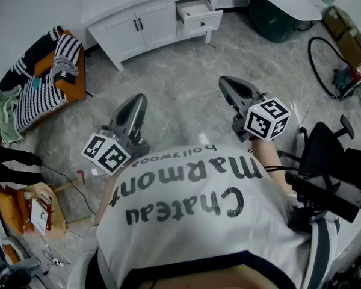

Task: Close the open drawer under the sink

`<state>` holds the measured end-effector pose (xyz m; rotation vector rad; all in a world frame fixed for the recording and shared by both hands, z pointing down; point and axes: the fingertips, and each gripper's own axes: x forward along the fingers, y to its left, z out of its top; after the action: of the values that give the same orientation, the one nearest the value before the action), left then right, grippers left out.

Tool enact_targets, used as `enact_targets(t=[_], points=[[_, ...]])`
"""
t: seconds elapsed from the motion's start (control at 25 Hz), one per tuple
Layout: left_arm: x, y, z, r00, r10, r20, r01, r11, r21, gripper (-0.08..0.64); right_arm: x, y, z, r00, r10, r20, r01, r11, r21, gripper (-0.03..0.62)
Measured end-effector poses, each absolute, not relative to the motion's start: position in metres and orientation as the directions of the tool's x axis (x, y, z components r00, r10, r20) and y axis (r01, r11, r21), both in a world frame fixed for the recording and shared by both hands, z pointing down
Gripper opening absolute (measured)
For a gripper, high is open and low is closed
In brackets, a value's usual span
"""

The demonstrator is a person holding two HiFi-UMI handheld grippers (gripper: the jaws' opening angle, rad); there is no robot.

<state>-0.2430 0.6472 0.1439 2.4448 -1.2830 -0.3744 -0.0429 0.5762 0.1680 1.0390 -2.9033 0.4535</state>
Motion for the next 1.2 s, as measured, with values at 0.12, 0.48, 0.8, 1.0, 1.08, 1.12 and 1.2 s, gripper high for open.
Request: enact_targets(t=[0.12, 0.48, 0.8, 1.0, 1.08, 1.12, 1.2], points=[[-0.244, 0.647, 0.144, 0.551, -0.831, -0.072, -0.738, -0.526, 0.424, 0.009, -0.043, 0.576, 0.168, -0.779, -0.616, 0.118, -0.623, 0.738, -0.260, 0.011], [-0.249, 0.645, 0.142, 0.546, -0.832, -0.095, -0.728, -0.528, 0.437, 0.009, -0.041, 0.578, 0.164, -0.781, -0.620, 0.076, -0.612, 0.736, -0.288, 0.011], [-0.240, 0.637, 0.144, 0.560, -0.825, -0.078, -0.746, -0.543, 0.385, 0.009, -0.028, 0.571, 0.160, -0.781, -0.625, -0.006, -0.587, 0.737, -0.336, 0.012], [-0.236, 0.620, 0.154, 0.589, -0.807, -0.046, -0.729, -0.555, 0.402, 0.009, -0.035, 0.553, 0.169, -0.782, -0.623, 0.021, -0.591, 0.731, -0.341, 0.012], [-0.234, 0.605, 0.148, 0.613, -0.788, -0.064, -0.711, -0.585, 0.389, 0.009, -0.034, 0.541, 0.166, -0.774, -0.633, 0.017, -0.601, 0.725, -0.335, 0.012], [-0.233, 0.596, 0.146, 0.625, -0.777, -0.068, -0.704, -0.600, 0.381, 0.009, -0.032, 0.533, 0.164, -0.764, -0.645, 0.010, -0.609, 0.717, -0.340, 0.012], [-0.233, 0.574, 0.146, 0.648, -0.759, -0.068, -0.688, -0.621, 0.375, 0.009, -0.027, 0.517, 0.163, -0.736, -0.677, -0.003, -0.629, 0.686, -0.367, 0.012]])
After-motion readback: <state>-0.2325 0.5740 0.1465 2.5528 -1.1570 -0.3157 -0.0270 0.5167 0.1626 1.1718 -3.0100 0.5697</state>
